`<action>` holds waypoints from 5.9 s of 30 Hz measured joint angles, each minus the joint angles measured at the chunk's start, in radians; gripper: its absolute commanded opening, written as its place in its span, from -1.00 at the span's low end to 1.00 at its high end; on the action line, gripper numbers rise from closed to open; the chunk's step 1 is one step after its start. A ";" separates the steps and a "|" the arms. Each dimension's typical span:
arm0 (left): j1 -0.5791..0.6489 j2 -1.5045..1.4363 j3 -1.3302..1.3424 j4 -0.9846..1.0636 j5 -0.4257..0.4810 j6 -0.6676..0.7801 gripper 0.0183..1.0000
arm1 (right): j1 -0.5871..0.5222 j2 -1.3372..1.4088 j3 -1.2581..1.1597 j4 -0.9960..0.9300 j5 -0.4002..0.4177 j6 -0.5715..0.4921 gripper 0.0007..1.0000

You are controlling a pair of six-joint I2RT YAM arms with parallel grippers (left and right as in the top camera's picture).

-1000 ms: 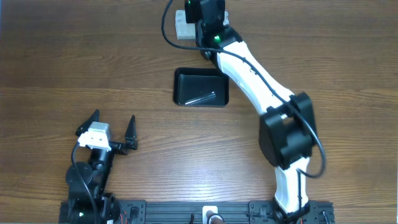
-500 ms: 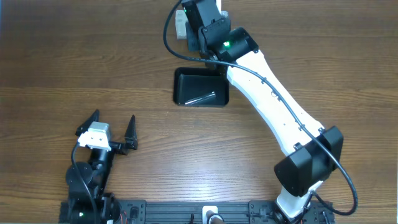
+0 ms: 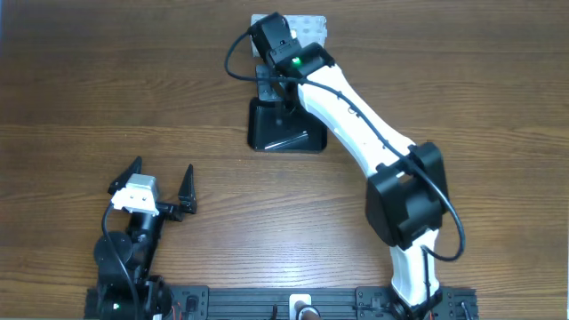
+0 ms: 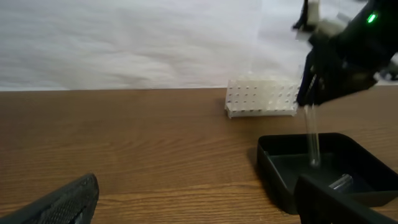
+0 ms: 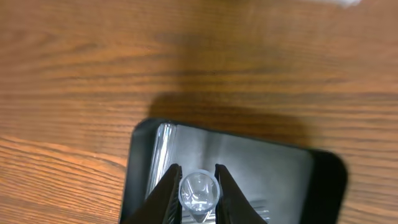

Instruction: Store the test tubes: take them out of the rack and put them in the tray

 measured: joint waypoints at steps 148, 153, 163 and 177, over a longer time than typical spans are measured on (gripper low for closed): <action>0.000 0.000 0.000 0.000 0.000 0.000 1.00 | -0.212 0.166 -0.013 0.665 0.241 -0.155 -0.75; 0.000 0.000 0.000 0.000 0.000 0.000 1.00 | -0.205 0.112 -0.014 0.664 0.259 -0.158 -0.76; 0.000 0.000 0.000 0.000 0.000 0.000 1.00 | -0.182 -0.167 -0.013 0.602 0.301 -0.187 -0.82; 0.000 0.000 0.000 0.000 0.000 0.000 1.00 | -0.181 -0.264 -0.012 0.055 0.023 -0.095 -0.83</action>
